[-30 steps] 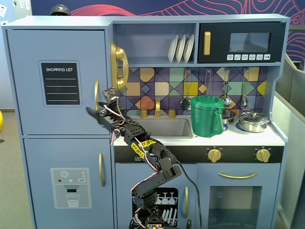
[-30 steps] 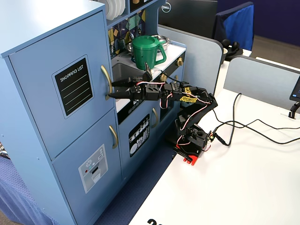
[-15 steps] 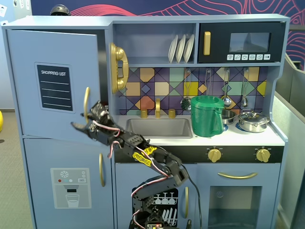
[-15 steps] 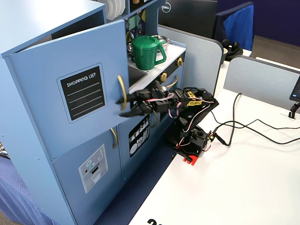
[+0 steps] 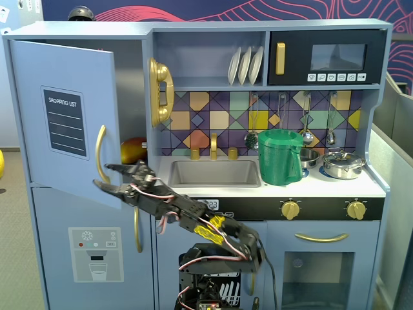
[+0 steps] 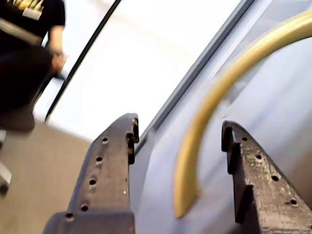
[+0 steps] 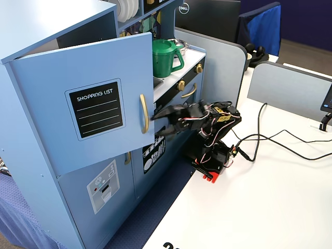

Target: Open the left cabinet door

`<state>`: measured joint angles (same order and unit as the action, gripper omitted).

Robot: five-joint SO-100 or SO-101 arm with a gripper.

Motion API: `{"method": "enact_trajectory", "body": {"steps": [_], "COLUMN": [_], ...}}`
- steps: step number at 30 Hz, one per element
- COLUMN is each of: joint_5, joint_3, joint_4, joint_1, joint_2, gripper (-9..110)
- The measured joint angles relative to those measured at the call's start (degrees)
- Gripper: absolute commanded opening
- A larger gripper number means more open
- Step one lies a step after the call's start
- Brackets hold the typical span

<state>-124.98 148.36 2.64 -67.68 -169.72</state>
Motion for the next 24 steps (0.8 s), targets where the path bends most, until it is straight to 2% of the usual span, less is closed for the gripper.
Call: {"method": "enact_trajectory", "body": {"steps": [6, 11, 17, 24], "joint_5": [5.45, 15.38, 22.06, 20.21], "joint_3": [3.60, 3.52, 4.39, 4.39], "joint_4": [-6.68, -13.89, -16.26, -15.47], "joint_1": [7.65, 19.25, 27.69, 31.90], "joint_2": [-12.30, -15.64, -14.15, -1.05], "gripper": [14, 12, 12, 12]}}
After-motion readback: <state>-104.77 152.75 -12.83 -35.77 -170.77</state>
